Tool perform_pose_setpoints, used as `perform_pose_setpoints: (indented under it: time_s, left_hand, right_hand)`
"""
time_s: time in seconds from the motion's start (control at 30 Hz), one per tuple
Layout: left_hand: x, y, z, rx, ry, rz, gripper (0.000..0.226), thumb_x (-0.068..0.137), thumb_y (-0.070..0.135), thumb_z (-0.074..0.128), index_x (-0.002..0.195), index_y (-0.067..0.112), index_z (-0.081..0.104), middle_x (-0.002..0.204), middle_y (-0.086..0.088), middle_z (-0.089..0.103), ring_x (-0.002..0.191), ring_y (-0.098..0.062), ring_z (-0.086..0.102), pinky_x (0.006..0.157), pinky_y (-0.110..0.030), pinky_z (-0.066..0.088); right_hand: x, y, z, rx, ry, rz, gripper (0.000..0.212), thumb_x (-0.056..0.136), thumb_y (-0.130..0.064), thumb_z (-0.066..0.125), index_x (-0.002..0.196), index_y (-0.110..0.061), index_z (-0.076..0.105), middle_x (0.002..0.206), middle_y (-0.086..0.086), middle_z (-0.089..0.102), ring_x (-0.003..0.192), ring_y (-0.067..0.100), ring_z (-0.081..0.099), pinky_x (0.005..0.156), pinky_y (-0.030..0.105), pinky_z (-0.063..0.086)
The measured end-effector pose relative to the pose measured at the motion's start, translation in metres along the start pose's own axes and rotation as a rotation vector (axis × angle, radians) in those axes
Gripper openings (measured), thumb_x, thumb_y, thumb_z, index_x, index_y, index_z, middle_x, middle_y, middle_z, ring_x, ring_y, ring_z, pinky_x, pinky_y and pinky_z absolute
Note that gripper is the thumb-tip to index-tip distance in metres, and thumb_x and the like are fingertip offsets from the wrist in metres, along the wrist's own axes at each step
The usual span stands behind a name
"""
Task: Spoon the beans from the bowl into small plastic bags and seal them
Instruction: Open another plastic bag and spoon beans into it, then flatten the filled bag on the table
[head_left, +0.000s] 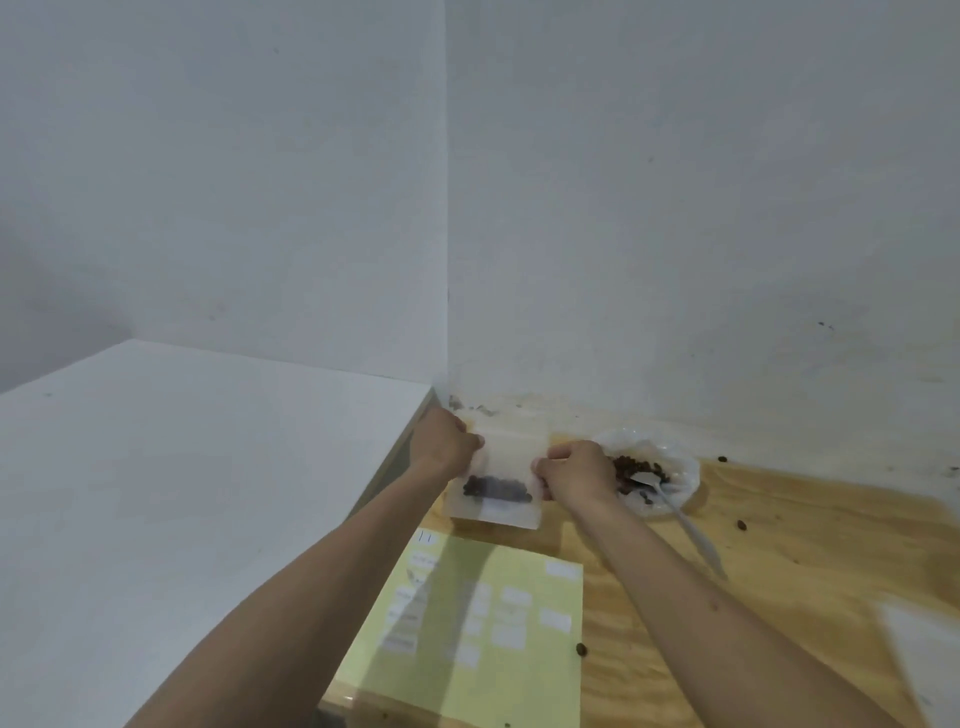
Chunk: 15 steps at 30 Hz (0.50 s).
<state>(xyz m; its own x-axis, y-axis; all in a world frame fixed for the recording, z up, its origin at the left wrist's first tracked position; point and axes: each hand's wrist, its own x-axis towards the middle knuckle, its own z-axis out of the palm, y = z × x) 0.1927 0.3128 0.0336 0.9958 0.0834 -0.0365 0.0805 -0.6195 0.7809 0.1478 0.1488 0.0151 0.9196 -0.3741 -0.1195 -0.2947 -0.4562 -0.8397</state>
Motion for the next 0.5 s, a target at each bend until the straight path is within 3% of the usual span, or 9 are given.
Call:
perform_pose_setpoints:
  time_s: [0.07, 0.2, 0.4, 0.5]
  left_hand:
    - [0.012, -0.006, 0.007, 0.072, -0.001, -0.008, 0.035, 0.091, 0.013, 0.069, 0.063, 0.01, 0.049, 0.065, -0.007, 0.054, 0.06, -0.021, 0.053, 0.055, -0.029, 0.046]
    - [0.024, -0.017, 0.021, 0.21, -0.029, -0.005, 0.039, 0.082, -0.001, 0.061, 0.056, 0.014, 0.036, 0.055, -0.002, 0.038, 0.052, -0.019, 0.038, 0.05, -0.025, 0.032]
    - [0.026, -0.031, 0.028, 0.177, -0.014, -0.011, 0.026, 0.081, 0.005, 0.061, 0.061, 0.015, 0.049, 0.059, 0.0, 0.046, 0.056, -0.02, 0.047, 0.056, -0.029, 0.042]
    - [0.023, -0.029, 0.023, 0.119, -0.02, -0.005, 0.007, 0.088, 0.013, 0.066, 0.084, 0.016, 0.061, 0.084, -0.003, 0.058, 0.077, -0.022, 0.055, 0.072, -0.029, 0.044]
  right_hand:
    - [0.003, 0.001, 0.011, -0.1, 0.019, 0.012, 0.018, 0.093, -0.019, 0.064, 0.084, -0.005, 0.07, 0.085, 0.009, 0.07, 0.082, 0.028, 0.068, 0.065, 0.028, 0.049]
    - [0.007, 0.001, 0.024, -0.328, 0.007, -0.004, 0.022, 0.1, -0.02, 0.054, 0.1, -0.002, 0.067, 0.095, 0.013, 0.066, 0.076, 0.027, 0.055, 0.047, 0.024, 0.03]
    - [0.001, -0.001, 0.032, -0.49, 0.019, -0.105, 0.026, 0.1, -0.022, 0.048, 0.103, -0.003, 0.065, 0.108, 0.016, 0.066, 0.08, 0.028, 0.053, 0.066, 0.03, 0.04]
    - [-0.004, -0.004, 0.03, -0.497, 0.016, -0.115, 0.026, 0.1, -0.024, 0.049, 0.101, -0.004, 0.065, 0.108, 0.016, 0.066, 0.079, 0.028, 0.054, 0.065, 0.03, 0.04]
